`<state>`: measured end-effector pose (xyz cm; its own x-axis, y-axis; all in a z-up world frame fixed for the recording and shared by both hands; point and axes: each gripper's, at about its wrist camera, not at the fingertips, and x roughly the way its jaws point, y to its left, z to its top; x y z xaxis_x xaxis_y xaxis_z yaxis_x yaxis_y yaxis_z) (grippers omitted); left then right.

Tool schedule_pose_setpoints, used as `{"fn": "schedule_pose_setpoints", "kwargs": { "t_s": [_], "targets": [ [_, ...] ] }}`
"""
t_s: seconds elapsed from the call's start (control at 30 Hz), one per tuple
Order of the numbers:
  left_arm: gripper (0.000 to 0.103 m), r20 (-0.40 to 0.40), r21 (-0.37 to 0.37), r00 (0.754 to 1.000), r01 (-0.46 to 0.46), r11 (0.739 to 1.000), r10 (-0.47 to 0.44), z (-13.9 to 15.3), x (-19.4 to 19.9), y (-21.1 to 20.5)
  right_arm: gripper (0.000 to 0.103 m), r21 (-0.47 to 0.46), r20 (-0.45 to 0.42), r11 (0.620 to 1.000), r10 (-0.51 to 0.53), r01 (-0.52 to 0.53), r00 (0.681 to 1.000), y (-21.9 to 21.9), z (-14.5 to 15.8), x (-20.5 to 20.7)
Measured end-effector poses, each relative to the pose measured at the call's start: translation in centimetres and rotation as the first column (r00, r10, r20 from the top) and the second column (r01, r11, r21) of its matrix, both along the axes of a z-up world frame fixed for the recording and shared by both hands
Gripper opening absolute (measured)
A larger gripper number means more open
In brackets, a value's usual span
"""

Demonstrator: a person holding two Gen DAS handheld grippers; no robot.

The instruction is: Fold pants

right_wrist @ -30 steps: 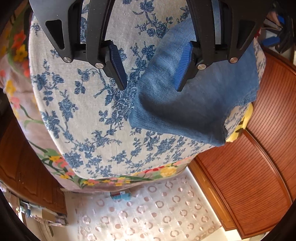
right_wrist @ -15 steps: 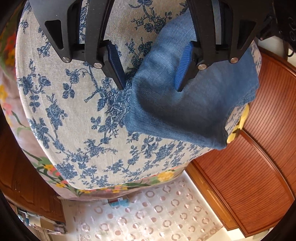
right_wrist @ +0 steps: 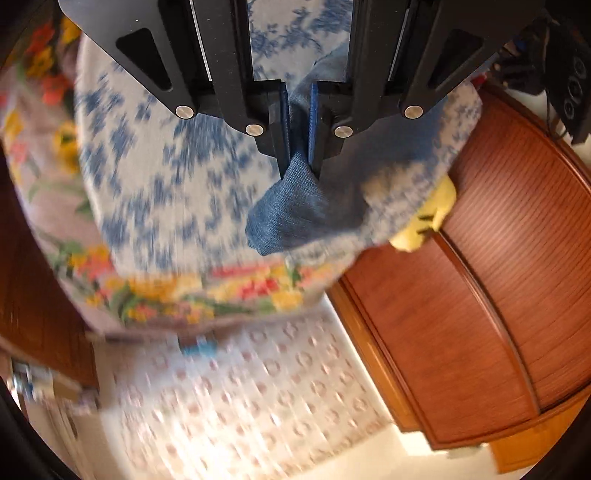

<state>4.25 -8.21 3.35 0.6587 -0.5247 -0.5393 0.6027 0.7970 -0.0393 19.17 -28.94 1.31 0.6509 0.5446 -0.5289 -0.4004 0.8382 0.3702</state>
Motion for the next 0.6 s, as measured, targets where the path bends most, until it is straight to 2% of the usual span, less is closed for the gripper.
{"fn": "schedule_pose_setpoints", "kwargs": {
  "t_s": [0.17, 0.33, 0.5, 0.6],
  "targets": [
    [0.003, 0.064, -0.08, 0.997, 0.045, 0.996, -0.04, 5.8, 0.2, 0.1, 0.005, -0.019, 0.119, 1.0, -0.021, 0.024, 0.993, -1.2, 8.0, -1.8],
    [0.003, 0.086, -0.167, 0.991, 0.114, 0.979, -0.101, 9.4, 0.7, -1.7, 0.005, -0.094, 0.226, 0.99, -0.08, 0.104, 0.971, -3.2, 15.3, -4.0],
    [0.003, 0.069, -0.237, 0.989, 0.145, 0.961, -0.132, 10.5, 1.7, -2.6, 0.003, -0.19, 0.287, 0.967, -0.112, 0.171, 0.951, -3.4, 19.2, -4.4],
    [0.003, 0.055, -0.24, 0.992, 0.122, 0.963, -0.112, 9.6, 2.4, -1.8, 0.001, -0.231, 0.277, 0.959, -0.098, 0.166, 0.956, -2.3, 19.5, -3.1]
  ]
}}
